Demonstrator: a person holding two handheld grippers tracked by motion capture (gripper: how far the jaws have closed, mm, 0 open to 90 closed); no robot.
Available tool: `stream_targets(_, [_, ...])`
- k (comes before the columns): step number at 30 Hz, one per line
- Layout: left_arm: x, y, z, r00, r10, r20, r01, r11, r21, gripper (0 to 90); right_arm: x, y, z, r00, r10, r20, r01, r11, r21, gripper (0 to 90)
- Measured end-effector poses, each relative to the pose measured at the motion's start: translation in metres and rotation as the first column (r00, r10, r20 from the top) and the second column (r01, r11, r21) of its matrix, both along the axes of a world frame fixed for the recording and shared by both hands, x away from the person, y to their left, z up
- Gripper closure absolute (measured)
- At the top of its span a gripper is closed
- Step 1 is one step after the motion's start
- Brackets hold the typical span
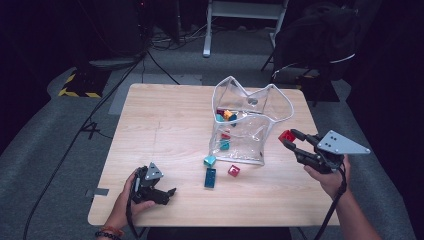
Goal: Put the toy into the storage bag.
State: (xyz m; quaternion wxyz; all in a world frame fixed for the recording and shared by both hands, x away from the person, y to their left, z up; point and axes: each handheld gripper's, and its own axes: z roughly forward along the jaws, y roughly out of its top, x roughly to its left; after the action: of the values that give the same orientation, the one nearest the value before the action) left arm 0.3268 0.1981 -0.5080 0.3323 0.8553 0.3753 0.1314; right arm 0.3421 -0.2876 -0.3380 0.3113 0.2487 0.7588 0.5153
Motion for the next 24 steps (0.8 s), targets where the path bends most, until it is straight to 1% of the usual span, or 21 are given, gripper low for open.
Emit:
stream_targets(12, [0.0,0.0,0.0,1.0,0.0,0.0,0.0,1.0,0.0,4.1,0.0,-0.001,0.012,0.9996,-0.007,0.027,0.006,1.0,0.019,59.4])
stream_targets(19, [0.0,0.0,0.0,1.0,0.0,0.0,0.0,1.0,0.0,4.1,0.005,-0.001,0.016,0.9996,-0.006,0.029,0.004,0.999,0.053,59.4])
stream_targets(24, [0.0,0.0,0.0,1.0,0.0,0.0,0.0,1.0,0.0,4.1,0.009,0.002,0.021,0.9992,-0.012,0.039,0.01,0.999,0.051,59.4])
